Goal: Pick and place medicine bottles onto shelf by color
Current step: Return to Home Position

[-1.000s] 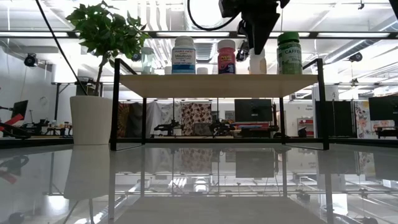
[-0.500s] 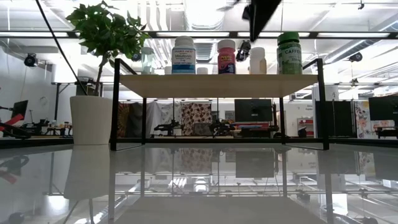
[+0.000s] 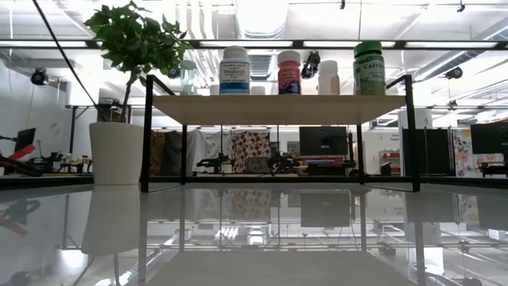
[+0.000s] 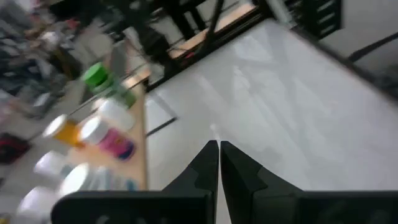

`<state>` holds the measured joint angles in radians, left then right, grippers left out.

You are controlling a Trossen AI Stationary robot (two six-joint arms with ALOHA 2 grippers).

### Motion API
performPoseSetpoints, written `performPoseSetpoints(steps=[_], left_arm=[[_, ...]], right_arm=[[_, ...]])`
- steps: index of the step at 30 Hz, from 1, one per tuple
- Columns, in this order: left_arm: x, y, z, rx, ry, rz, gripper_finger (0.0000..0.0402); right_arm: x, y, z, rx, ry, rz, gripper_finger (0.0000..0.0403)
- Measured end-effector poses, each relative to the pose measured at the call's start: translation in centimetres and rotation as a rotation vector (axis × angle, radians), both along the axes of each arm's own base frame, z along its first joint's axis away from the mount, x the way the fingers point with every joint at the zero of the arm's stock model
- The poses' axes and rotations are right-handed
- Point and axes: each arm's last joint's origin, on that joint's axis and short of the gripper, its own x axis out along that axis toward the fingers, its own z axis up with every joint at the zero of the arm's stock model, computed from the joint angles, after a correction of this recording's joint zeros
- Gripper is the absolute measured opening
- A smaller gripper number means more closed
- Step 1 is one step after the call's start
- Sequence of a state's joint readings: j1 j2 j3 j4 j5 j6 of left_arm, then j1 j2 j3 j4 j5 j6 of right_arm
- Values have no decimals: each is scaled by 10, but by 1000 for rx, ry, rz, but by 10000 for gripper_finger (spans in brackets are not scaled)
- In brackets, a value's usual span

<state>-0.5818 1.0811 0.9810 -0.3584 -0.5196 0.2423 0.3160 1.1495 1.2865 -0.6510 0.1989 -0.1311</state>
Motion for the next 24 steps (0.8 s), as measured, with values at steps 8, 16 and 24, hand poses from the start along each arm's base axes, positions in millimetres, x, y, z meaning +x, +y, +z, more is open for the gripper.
performPoseSetpoints(steps=[8,16,24], left_arm=[[-33,23,-23,31,-189,11,0],[-68,46,-47,-53,-347,24,0],[-87,61,-65,-85,-519,46,0]], right_arm=[[-28,-2,-51,-39,-273,80,120],[-56,-14,-81,-72,-481,105,92],[-80,-35,-93,-104,-596,56,58]])
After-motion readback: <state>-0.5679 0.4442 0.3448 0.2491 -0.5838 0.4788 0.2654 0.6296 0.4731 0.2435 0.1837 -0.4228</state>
